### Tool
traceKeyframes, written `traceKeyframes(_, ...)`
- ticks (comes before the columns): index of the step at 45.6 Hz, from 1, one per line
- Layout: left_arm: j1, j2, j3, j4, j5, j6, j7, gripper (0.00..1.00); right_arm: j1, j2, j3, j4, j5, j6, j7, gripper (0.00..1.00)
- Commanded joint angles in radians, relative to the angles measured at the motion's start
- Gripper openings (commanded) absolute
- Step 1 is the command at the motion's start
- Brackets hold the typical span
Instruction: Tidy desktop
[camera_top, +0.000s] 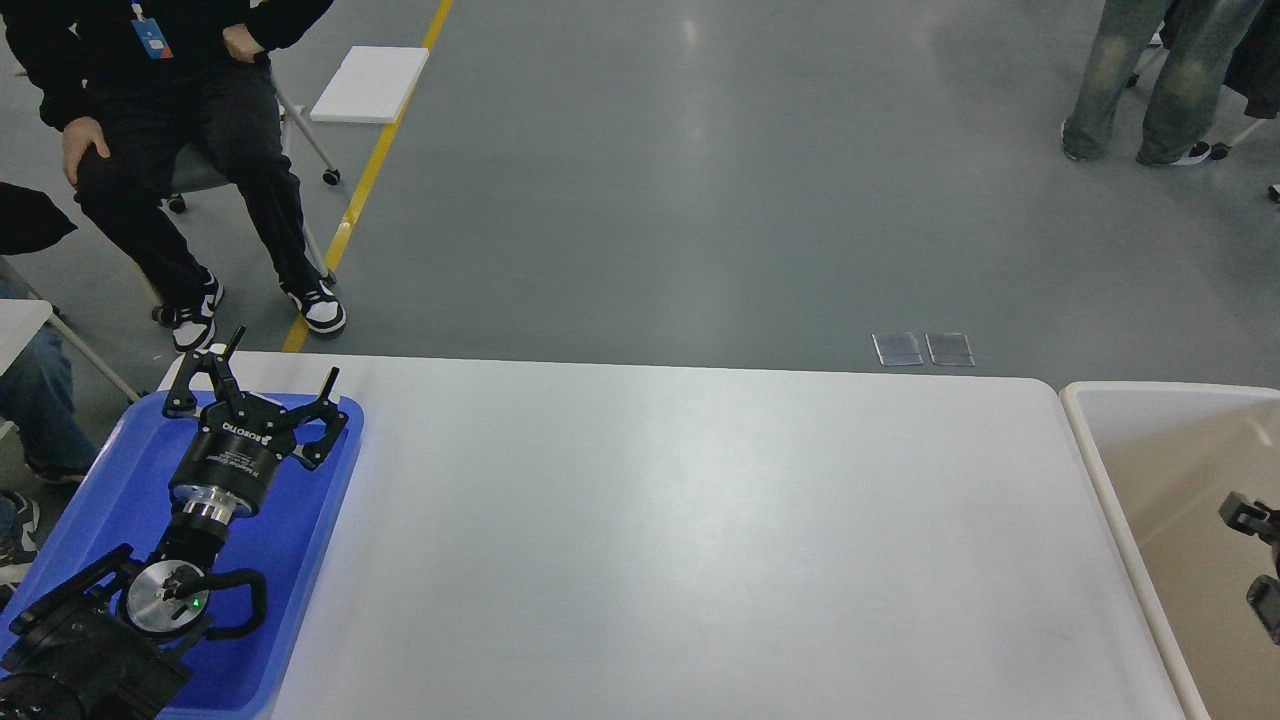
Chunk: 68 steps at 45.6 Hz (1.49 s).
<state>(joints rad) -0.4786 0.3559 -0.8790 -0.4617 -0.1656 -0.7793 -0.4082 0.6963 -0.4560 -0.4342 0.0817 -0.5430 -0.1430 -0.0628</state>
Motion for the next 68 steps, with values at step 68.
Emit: traceKeyframes(68, 0.0, 0.0, 0.0, 0.0, 0.0, 0.0, -0.001, 0.99, -0.296, 0.091, 1.321, 0.874, 0.275, -0.004, 0.636, 1.0)
